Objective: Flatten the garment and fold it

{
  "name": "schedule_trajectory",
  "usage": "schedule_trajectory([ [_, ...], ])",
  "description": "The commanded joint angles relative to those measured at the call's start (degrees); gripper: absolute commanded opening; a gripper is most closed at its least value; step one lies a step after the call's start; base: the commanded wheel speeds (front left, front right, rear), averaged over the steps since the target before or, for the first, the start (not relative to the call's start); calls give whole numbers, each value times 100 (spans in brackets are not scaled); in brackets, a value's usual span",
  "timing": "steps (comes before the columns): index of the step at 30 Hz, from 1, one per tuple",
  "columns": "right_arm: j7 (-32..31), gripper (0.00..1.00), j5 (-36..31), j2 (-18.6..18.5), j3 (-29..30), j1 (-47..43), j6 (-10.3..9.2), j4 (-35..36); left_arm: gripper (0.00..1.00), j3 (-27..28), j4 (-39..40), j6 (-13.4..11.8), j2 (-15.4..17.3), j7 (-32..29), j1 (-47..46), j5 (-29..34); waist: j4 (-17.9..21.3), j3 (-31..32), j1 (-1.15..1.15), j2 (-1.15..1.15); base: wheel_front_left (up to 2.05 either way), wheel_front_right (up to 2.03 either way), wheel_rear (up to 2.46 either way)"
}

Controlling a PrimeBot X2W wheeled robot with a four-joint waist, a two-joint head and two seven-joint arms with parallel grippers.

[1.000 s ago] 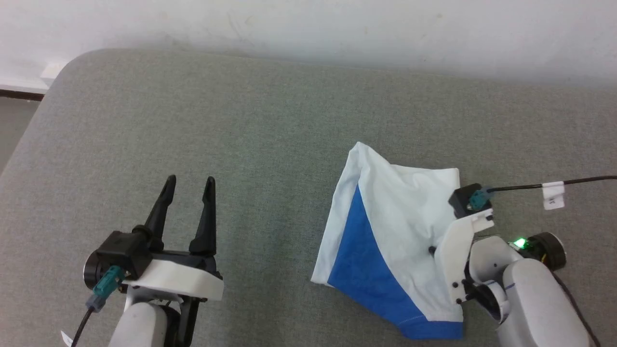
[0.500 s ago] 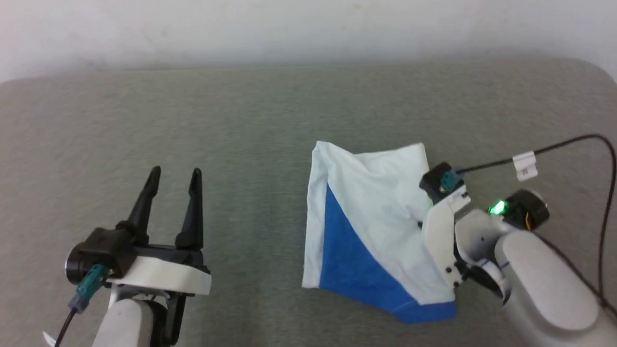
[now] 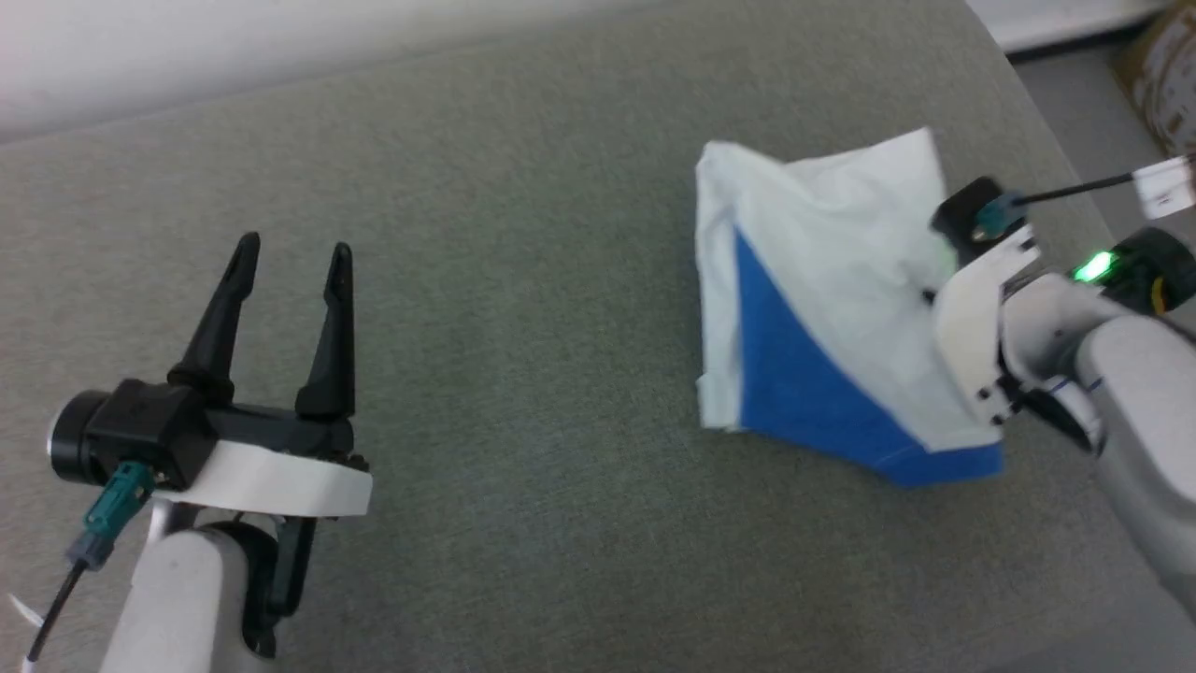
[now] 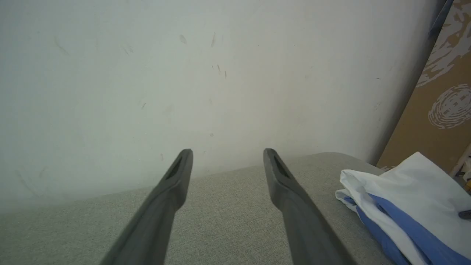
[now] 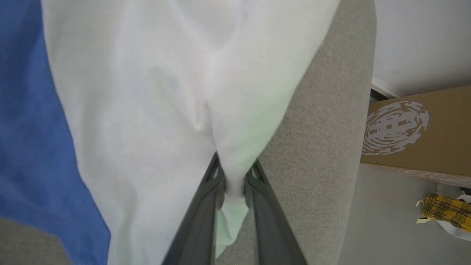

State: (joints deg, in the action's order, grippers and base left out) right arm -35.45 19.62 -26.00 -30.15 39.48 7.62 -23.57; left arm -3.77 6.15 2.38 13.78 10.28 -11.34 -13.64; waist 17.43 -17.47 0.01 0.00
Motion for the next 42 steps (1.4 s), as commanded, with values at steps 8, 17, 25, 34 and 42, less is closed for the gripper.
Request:
schedule_trajectory([
  [8, 468, 0, -291, -426, 220, 562, -13, -709, 100, 11, 360, -33, 216, -283, -232, 96, 317, -1013, -1, 0, 0, 0, 0],
  [17, 949, 0, -759, -654, 803, 1082, -13, -1501, 100, -28, 554, -50, 307, -412, -336, 121, -4, -1345, -1, 0, 0, 0, 0],
  [25, 853, 100, -1300, -402, 1752, 1215, -13, -2208, 100, -63, 432, -70, 286, -312, -349, 77, -161, -1220, -1, 0, 0, 0, 0],
  [34, 1850, 100, -1327, 264, 2681, 1182, -13, -1256, 100, -91, 45, -147, 82, 14, -143, -78, -367, -282, -1, 0, 0, 0, 0],
  [42, 2728, 100, -809, 904, 2549, 283, -13, 590, 100, -28, -259, -301, -134, 206, 123, -239, -880, 608, -1, 0, 0, 0, 0],
])
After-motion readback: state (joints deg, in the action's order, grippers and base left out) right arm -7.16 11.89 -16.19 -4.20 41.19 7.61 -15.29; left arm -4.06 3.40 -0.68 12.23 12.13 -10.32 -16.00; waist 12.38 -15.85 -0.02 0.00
